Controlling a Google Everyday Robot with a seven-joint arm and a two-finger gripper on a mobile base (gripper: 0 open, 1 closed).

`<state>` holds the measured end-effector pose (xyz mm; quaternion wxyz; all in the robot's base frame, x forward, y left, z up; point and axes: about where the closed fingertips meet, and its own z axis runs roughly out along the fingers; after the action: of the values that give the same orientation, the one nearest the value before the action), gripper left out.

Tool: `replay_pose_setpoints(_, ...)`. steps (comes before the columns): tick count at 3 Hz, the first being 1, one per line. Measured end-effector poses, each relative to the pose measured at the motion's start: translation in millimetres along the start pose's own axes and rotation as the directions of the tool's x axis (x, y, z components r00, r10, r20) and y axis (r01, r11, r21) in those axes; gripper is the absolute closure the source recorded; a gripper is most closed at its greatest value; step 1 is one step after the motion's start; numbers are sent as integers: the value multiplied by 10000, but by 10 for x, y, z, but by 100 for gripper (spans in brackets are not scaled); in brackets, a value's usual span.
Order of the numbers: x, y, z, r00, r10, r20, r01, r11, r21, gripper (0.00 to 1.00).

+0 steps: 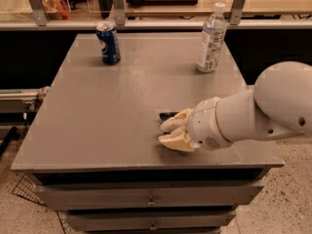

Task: Move rxbar blueberry near blue plastic bottle

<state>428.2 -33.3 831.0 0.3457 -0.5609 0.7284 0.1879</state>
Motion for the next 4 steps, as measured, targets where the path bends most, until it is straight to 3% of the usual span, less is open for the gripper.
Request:
replay_pose_setpoints(1, 0, 0, 0, 10000, -1, 0, 1, 10000, 0, 100)
replay_pose_setpoints(2, -303, -198, -74, 9978, -639, 201, 635, 9978, 193, 100)
replay_pose_setpoints(3, -928, -604, -308, 9786, -1985, 535, 1944, 9782, 732, 100)
replay_pose_setpoints(4, -1446, -916, -536, 9506, -3025, 698, 2931, 9485, 1201, 100)
